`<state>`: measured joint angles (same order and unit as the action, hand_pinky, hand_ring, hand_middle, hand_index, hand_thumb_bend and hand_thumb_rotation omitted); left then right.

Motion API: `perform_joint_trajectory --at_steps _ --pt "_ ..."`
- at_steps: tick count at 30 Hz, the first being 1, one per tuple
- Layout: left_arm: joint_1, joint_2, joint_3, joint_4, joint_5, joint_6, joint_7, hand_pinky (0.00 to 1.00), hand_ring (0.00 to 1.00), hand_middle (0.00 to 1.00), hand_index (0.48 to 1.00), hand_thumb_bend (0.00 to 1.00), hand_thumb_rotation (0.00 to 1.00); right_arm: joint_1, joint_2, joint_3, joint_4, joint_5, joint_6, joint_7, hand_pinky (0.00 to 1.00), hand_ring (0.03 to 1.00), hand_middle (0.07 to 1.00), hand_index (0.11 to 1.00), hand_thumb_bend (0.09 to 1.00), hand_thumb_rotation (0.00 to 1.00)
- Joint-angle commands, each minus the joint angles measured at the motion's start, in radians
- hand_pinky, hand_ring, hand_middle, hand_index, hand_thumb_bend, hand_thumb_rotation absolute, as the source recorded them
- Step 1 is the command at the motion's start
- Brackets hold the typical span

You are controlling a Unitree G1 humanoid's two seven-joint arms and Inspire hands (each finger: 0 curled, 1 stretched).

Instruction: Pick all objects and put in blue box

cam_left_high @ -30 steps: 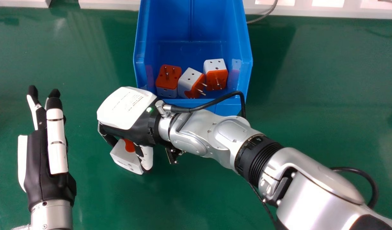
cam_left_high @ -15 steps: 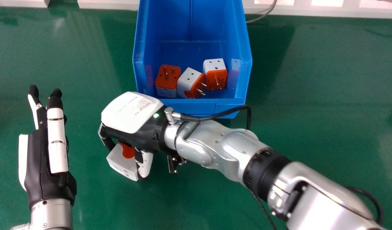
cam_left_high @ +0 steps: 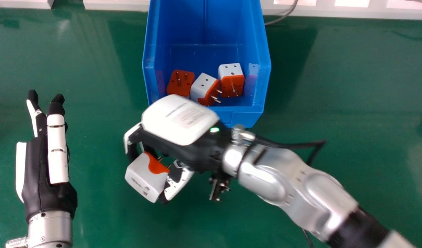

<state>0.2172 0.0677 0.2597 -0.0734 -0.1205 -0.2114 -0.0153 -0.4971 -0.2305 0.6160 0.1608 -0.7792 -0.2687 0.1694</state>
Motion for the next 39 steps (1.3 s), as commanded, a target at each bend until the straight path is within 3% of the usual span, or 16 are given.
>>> perform_joint_trajectory --at_steps 1,9,10,13,17,21,25,31,33,37,39 --pt "-0.011 0.012 0.010 -0.002 -0.007 -0.027 -0.005 1.00 0.99 0.97 0.958 0.42 1.00 0.013 -0.014 -0.057 -0.083 0.044 -0.009 -0.007 0.22 0.296 0.379 0.478 0.484 0.15" --pt "-0.012 0.017 0.014 -0.010 0.000 -0.001 -0.001 1.00 0.99 0.97 0.950 0.44 1.00 0.005 -0.060 -0.175 -0.164 0.034 0.009 -0.041 0.11 0.172 0.259 0.473 0.488 0.14" --pt "-0.015 0.017 0.015 -0.007 -0.003 -0.002 -0.002 1.00 0.99 0.97 0.950 0.45 1.00 -0.008 -0.065 -0.188 -0.155 0.040 0.005 -0.045 0.11 0.171 0.257 0.473 0.489 0.14" --pt "-0.022 0.023 0.015 0.006 0.005 -0.007 0.001 1.00 0.99 0.97 0.952 0.45 1.00 -0.049 -0.070 -0.217 -0.133 0.031 0.034 -0.040 0.13 0.200 0.297 0.477 0.490 0.13" --pt "-0.026 0.035 0.014 0.021 0.004 -0.012 -0.005 1.00 0.99 0.97 0.955 0.44 1.00 -0.128 -0.071 -0.230 -0.053 0.000 0.058 -0.072 0.14 0.219 0.310 0.477 0.487 0.14" --pt "-0.035 0.031 0.016 0.040 -0.006 -0.033 -0.009 1.00 0.99 0.97 0.953 0.43 1.00 -0.213 -0.066 -0.223 0.047 -0.037 0.088 -0.096 0.18 0.270 0.373 0.483 0.488 0.14" --pt "-0.032 0.031 0.012 0.037 0.003 -0.036 -0.004 1.00 0.99 0.97 0.953 0.42 1.00 -0.301 -0.033 -0.203 0.184 -0.075 0.134 -0.135 0.16 0.245 0.351 0.488 0.489 0.13" --pt "-0.026 0.033 0.009 0.041 0.010 -0.048 -0.004 1.00 0.99 0.97 0.951 0.42 1.00 -0.465 0.051 -0.150 0.457 -0.115 0.201 -0.197 0.26 0.373 0.465 0.490 0.487 0.14" --pt "-0.021 0.032 0.007 0.034 0.011 -0.046 -0.004 1.00 0.99 0.97 0.955 0.41 1.00 -0.526 0.082 -0.126 0.575 -0.119 0.202 -0.238 0.20 0.292 0.457 0.501 0.507 0.04" --pt "-0.021 0.031 0.009 0.037 0.003 -0.047 -0.007 1.00 0.99 0.97 0.955 0.43 1.00 -0.618 0.140 -0.114 0.757 -0.096 0.206 -0.294 0.22 0.342 0.472 0.560 0.499 0.00" --pt "-0.017 0.032 0.007 0.030 0.005 -0.041 -0.007 1.00 0.99 0.97 0.954 0.43 1.00 -0.659 0.170 -0.114 0.831 -0.083 0.224 -0.309 0.27 0.369 0.485 0.545 0.503 0.00"
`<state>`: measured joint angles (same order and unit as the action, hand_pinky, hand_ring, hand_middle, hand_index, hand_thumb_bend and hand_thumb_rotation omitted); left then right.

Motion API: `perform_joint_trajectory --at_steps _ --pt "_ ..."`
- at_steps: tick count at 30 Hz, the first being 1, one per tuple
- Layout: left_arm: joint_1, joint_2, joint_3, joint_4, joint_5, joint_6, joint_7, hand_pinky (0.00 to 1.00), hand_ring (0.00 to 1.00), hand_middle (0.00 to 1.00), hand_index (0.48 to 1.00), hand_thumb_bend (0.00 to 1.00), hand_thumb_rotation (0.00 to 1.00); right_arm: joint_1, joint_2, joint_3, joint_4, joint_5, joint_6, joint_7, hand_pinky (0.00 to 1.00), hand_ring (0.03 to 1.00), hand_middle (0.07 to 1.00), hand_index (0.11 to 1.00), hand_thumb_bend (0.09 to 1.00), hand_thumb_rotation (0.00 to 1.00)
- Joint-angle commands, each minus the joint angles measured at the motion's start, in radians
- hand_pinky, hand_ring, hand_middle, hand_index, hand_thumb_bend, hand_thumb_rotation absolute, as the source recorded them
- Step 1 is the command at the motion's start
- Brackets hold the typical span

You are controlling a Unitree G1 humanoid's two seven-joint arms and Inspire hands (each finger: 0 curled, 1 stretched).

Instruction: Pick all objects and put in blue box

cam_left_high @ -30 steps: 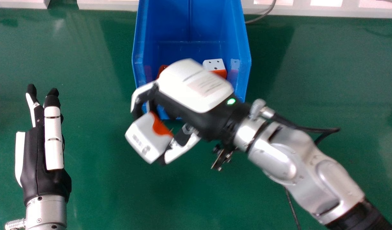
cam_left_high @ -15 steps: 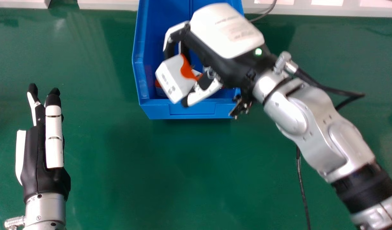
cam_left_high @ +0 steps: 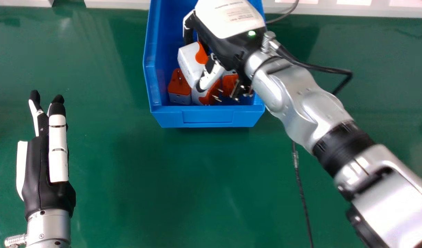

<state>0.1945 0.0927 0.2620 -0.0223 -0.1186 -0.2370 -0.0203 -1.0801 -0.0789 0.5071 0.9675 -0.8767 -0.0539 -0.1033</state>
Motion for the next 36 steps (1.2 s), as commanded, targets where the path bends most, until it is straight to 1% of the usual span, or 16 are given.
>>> perform_joint_trajectory --at_steps 1,5,9,11,13,14,16,17,19,21,23,27,29,30,34,36 --pt "0.008 0.006 0.004 -0.025 0.003 -0.010 0.000 1.00 0.99 0.97 0.956 0.44 1.00 -0.097 0.035 -0.002 0.062 0.017 0.026 -0.044 0.27 0.368 0.482 0.552 0.502 0.00" --pt "0.016 -0.003 -0.005 -0.044 0.013 -0.002 0.011 1.00 0.98 0.96 0.948 0.43 1.00 -0.151 0.076 0.000 0.175 0.041 0.017 -0.093 0.23 0.359 0.467 0.559 0.502 0.00" --pt "0.016 -0.007 -0.009 -0.042 0.012 -0.004 0.013 1.00 0.99 0.97 0.954 0.44 1.00 -0.202 0.110 0.033 0.259 0.030 0.060 -0.085 0.25 0.382 0.509 0.535 0.508 0.00" --pt "0.017 -0.006 -0.010 -0.042 0.003 -0.001 0.005 1.00 0.99 0.97 0.957 0.45 1.00 -0.205 0.119 0.036 0.278 0.037 0.060 -0.103 0.29 0.395 0.528 0.512 0.510 0.00" --pt "0.016 -0.006 -0.010 -0.034 0.006 -0.014 0.005 1.00 1.00 0.97 0.963 0.45 1.00 -0.204 0.127 0.036 0.290 0.046 0.071 -0.104 0.35 0.407 0.526 0.511 0.510 0.00" --pt "0.015 -0.007 -0.010 -0.033 0.008 -0.015 0.005 1.00 1.00 0.97 0.962 0.44 1.00 -0.205 0.130 0.038 0.295 0.050 0.081 -0.091 0.43 0.504 0.610 0.507 0.503 0.05" --pt "0.016 -0.006 -0.011 -0.033 0.010 -0.013 0.007 1.00 1.00 0.97 0.962 0.44 1.00 -0.205 0.129 0.053 0.299 0.048 0.088 -0.072 0.67 0.784 0.860 0.772 0.443 0.25" --pt "0.016 -0.005 -0.012 -0.033 0.013 -0.013 0.007 1.00 1.00 0.97 0.964 0.44 1.00 -0.204 0.127 0.063 0.300 0.044 0.089 -0.065 0.76 0.883 0.929 0.869 0.439 0.33" --pt "0.016 -0.004 -0.012 -0.027 0.017 -0.023 0.008 1.00 1.00 0.98 0.968 0.44 1.00 -0.203 0.119 0.088 0.300 0.029 0.090 -0.060 0.89 0.970 0.982 0.966 0.464 0.41" --pt "0.014 -0.005 -0.011 -0.023 0.014 -0.025 0.008 1.00 0.99 0.97 0.960 0.44 1.00 -0.203 0.116 0.101 0.299 0.028 0.104 -0.058 0.96 0.993 0.996 0.992 0.510 0.45" --pt "0.013 -0.005 -0.010 -0.022 0.015 -0.022 0.010 1.00 0.99 0.97 0.953 0.44 1.00 -0.196 0.116 0.097 0.295 0.043 0.112 -0.076 0.99 0.998 0.999 0.998 0.544 0.42" --pt "0.011 -0.002 -0.009 -0.020 0.012 -0.019 0.009 1.00 0.99 0.97 0.951 0.44 1.00 -0.186 0.113 0.092 0.287 0.055 0.117 -0.102 1.00 1.000 1.000 1.000 0.575 0.36" --pt "0.011 0.000 -0.010 -0.019 0.018 -0.016 0.011 1.00 0.99 0.96 0.950 0.44 1.00 -0.182 0.110 0.092 0.284 0.057 0.120 -0.114 1.00 1.000 1.000 1.000 0.584 0.35" --pt "0.009 -0.001 -0.009 -0.016 0.012 -0.020 0.008 1.00 0.99 0.96 0.950 0.44 1.00 -0.179 0.107 0.089 0.279 0.060 0.119 -0.121 1.00 1.000 1.000 1.000 0.584 0.36" --pt "0.006 0.005 -0.004 -0.009 0.014 -0.018 0.009 1.00 0.99 0.97 0.953 0.43 1.00 -0.163 0.103 0.088 0.267 0.062 0.126 -0.152 1.00 1.000 1.000 1.000 0.581 0.38" --pt "0.007 0.008 -0.001 -0.006 0.009 -0.018 0.005 1.00 0.99 0.97 0.954 0.44 1.00 -0.147 0.097 0.081 0.246 0.067 0.126 -0.171 1.00 1.000 1.000 1.000 0.567 0.37"
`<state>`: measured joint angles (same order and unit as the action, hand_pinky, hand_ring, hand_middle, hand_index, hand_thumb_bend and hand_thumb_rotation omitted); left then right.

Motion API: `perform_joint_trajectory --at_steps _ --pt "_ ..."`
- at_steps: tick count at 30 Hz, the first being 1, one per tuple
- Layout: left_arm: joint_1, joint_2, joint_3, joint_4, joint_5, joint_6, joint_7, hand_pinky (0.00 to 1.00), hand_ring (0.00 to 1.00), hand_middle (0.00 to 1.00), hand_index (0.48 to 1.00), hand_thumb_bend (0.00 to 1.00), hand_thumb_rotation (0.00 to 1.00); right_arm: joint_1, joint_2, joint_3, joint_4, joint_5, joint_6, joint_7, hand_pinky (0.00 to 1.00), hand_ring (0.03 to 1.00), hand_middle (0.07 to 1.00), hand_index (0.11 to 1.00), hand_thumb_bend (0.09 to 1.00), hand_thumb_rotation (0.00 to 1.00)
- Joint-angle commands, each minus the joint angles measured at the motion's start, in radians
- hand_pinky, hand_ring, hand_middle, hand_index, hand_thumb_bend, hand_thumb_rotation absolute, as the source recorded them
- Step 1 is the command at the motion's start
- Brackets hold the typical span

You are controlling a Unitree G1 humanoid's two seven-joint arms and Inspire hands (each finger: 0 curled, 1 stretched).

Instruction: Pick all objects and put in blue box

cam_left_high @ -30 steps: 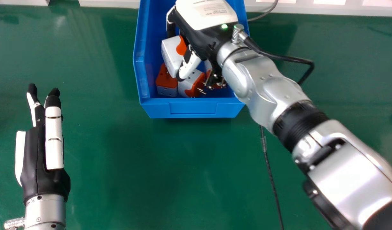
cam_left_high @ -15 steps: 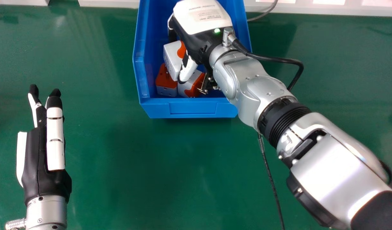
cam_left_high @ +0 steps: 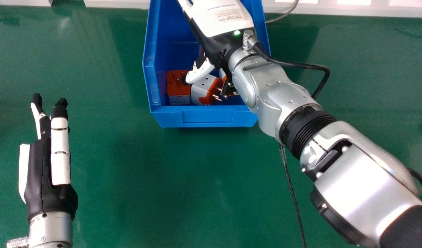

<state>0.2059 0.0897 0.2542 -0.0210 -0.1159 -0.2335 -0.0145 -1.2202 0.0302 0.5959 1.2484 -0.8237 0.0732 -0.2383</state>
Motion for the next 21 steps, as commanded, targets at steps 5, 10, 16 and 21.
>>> perform_joint_trajectory --at_steps 5,10,16,21 --pt "-0.010 0.017 0.016 0.012 0.000 -0.039 -0.011 1.00 0.99 0.97 0.961 0.44 1.00 0.060 -0.034 -0.018 -0.137 0.025 0.007 -0.079 1.00 1.000 1.000 1.000 0.506 0.33" --pt "-0.021 0.023 0.027 0.040 -0.019 -0.059 -0.028 1.00 1.00 0.98 0.966 0.43 1.00 0.225 -0.087 -0.023 -0.404 0.011 0.037 -0.117 1.00 1.000 1.000 1.000 0.417 0.34" --pt "-0.022 0.033 0.040 0.056 -0.022 -0.066 -0.046 1.00 1.00 0.98 0.965 0.43 1.00 0.508 -0.153 -0.021 -0.822 -0.054 0.097 -0.143 1.00 1.000 1.000 1.000 0.368 0.39" --pt "-0.019 0.036 0.050 0.067 -0.018 -0.078 -0.048 1.00 0.99 0.98 0.960 0.44 1.00 0.727 -0.195 -0.022 -1.070 -0.081 0.073 -0.142 1.00 1.000 1.000 1.000 0.339 0.52"
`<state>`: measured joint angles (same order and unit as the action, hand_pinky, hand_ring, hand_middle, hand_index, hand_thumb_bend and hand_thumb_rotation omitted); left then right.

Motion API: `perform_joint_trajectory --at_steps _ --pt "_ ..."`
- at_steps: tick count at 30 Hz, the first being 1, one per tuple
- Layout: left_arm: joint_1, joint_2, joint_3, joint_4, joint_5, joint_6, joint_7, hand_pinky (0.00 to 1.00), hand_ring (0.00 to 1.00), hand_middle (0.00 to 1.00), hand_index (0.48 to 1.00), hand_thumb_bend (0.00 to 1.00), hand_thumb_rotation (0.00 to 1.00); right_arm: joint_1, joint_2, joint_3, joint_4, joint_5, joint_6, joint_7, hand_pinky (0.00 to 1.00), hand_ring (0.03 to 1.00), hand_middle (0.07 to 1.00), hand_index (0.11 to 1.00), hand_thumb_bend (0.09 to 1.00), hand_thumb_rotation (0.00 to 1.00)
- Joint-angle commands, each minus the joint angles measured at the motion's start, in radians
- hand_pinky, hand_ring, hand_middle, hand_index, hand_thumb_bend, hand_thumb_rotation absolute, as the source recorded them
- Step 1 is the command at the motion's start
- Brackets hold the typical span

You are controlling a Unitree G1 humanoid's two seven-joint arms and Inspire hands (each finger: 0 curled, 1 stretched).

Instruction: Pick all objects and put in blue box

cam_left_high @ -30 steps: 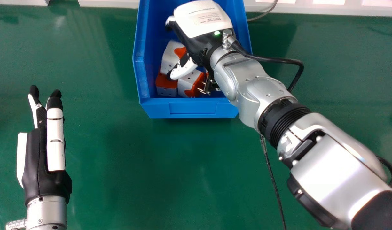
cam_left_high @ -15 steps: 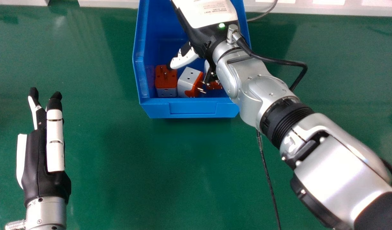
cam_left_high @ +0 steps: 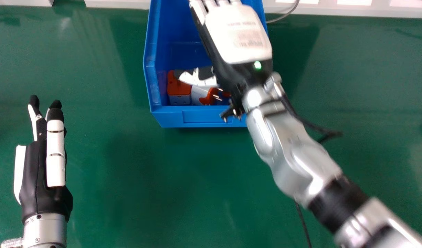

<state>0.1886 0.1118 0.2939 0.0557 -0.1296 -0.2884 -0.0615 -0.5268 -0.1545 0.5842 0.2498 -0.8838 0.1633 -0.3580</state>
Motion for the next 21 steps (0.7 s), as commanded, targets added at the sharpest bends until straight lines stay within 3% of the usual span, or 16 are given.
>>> perform_joint_trajectory --at_steps 1,5,7,11,16,18,21 --pt "-0.001 0.014 0.012 -0.008 -0.008 -0.024 -0.003 1.00 0.99 0.97 0.957 0.44 1.00 0.075 -0.022 -0.010 -0.107 -0.022 -0.029 -0.026 1.00 1.000 1.000 1.000 0.340 0.54" --pt "-0.001 0.016 0.020 -0.002 -0.019 -0.029 -0.012 1.00 0.99 0.98 0.957 0.41 1.00 0.246 -0.081 -0.013 -0.238 0.018 -0.125 -0.016 0.98 1.000 1.000 1.000 0.325 0.72" --pt "0.002 0.019 0.021 -0.003 -0.016 -0.026 -0.010 1.00 0.99 0.97 0.956 0.42 1.00 0.320 -0.115 -0.016 -0.288 0.035 -0.175 0.005 0.99 1.000 1.000 1.000 0.321 0.76" --pt "0.010 0.017 0.023 -0.009 -0.015 -0.025 -0.004 1.00 0.98 0.96 0.934 0.42 1.00 0.461 -0.216 -0.028 -0.355 0.046 -0.290 0.031 1.00 1.000 1.000 1.000 0.334 0.77" --pt "0.020 0.019 0.027 -0.008 -0.024 -0.029 -0.011 1.00 0.98 0.96 0.939 0.42 1.00 0.592 -0.326 -0.070 -0.357 0.051 -0.413 0.027 1.00 1.000 1.000 1.000 0.339 0.81" --pt "0.021 0.019 0.030 -0.007 -0.024 -0.031 -0.011 1.00 0.98 0.96 0.947 0.43 1.00 0.644 -0.351 -0.095 -0.348 0.056 -0.436 0.020 1.00 1.000 1.000 1.000 0.341 0.84" --pt "0.022 0.024 0.033 0.000 -0.030 -0.040 -0.019 1.00 0.99 0.97 0.953 0.43 1.00 0.707 -0.364 -0.141 -0.335 0.076 -0.444 0.020 0.99 1.000 1.000 1.000 0.350 0.84"
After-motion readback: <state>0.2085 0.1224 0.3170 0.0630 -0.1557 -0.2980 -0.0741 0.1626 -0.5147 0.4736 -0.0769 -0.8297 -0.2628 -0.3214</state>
